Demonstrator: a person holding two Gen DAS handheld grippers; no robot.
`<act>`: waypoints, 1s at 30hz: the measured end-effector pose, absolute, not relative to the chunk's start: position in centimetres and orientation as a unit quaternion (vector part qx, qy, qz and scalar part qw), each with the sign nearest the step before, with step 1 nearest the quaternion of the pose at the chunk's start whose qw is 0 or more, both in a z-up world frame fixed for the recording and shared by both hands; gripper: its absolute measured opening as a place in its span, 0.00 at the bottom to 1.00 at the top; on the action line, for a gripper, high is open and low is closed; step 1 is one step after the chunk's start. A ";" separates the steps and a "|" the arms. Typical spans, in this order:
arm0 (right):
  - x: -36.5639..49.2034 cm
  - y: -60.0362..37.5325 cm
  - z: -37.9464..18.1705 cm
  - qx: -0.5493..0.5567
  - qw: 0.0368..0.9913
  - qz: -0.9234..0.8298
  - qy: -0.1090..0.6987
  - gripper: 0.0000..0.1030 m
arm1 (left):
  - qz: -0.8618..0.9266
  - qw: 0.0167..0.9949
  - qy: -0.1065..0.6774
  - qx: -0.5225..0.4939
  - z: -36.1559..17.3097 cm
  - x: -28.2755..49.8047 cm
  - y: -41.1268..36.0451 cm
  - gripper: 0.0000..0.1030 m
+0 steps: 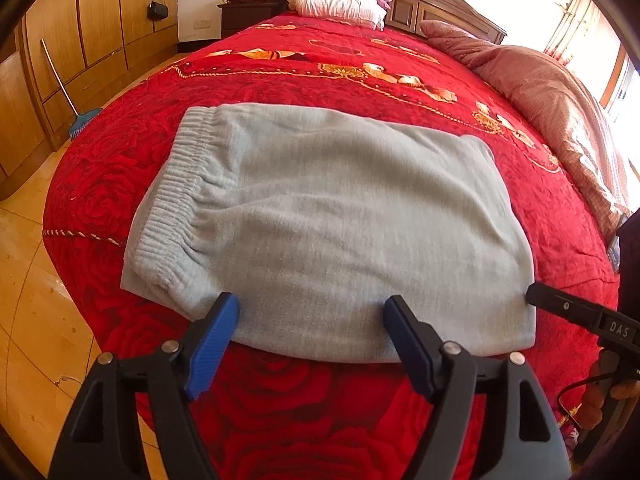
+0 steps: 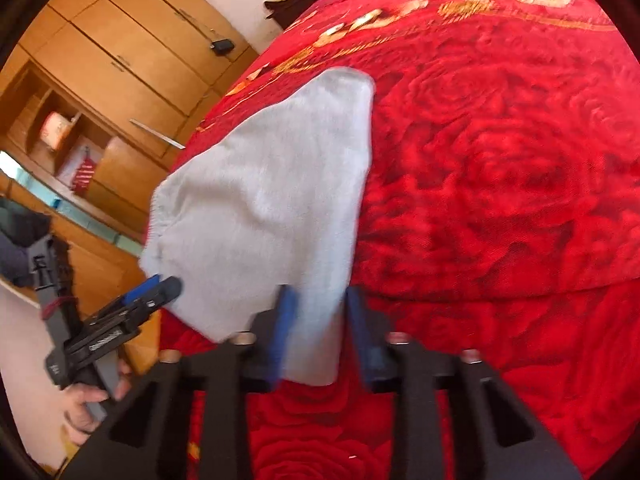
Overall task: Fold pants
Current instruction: 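Grasp the folded edge of the sweatpants with the right tool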
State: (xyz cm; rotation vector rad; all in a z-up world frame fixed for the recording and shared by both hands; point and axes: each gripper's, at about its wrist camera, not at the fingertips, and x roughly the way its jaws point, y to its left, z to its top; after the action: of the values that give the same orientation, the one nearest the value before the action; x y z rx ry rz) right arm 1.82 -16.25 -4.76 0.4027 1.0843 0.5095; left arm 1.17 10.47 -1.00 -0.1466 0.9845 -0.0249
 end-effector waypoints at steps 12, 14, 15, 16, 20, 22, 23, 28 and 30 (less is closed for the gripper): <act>1.6 -16.1 -4.3 0.192 0.810 0.240 0.499 0.26 | -0.013 0.880 0.470 -0.068 -1.0 1.1 10.4 0.78; 1.5 -16.0 -4.1 0.190 0.813 0.244 0.494 0.26 | -0.013 0.880 0.470 -0.068 -1.1 1.1 10.4 0.78; 1.5 -16.0 -4.0 0.188 0.814 0.245 0.492 0.25 | -0.013 0.880 0.470 -0.068 -1.0 1.1 10.3 0.78; 1.4 -15.9 -3.9 0.186 0.816 0.246 0.489 0.22 | -0.013 0.880 0.470 -0.068 -1.0 1.1 10.3 0.78; 1.3 -16.0 -3.5 0.193 0.817 0.255 0.479 0.20 | -0.013 0.881 0.469 -0.066 -1.0 1.0 10.3 0.79; 1.3 -16.1 -3.6 0.194 0.817 0.255 0.479 0.20 | -0.012 0.881 0.469 -0.064 -1.0 1.0 10.2 0.79; 1.3 -16.0 -3.5 0.195 0.817 0.255 0.479 0.19 | -0.013 0.881 0.469 -0.064 -1.0 1.0 10.2 0.79; 0.8 -16.3 -2.5 0.195 0.826 0.265 0.458 0.18 | -0.010 0.882 0.466 -0.069 -0.8 0.9 10.3 0.79; 0.7 -16.3 -2.2 0.193 0.829 0.269 0.452 0.18 | -0.005 0.885 0.458 -0.082 -0.2 0.7 10.5 0.79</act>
State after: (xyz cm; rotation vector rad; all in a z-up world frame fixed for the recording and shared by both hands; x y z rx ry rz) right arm 0.75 -16.26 -2.19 0.4102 0.9589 0.5704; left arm 0.70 10.47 -0.17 -0.1701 0.9530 -0.0097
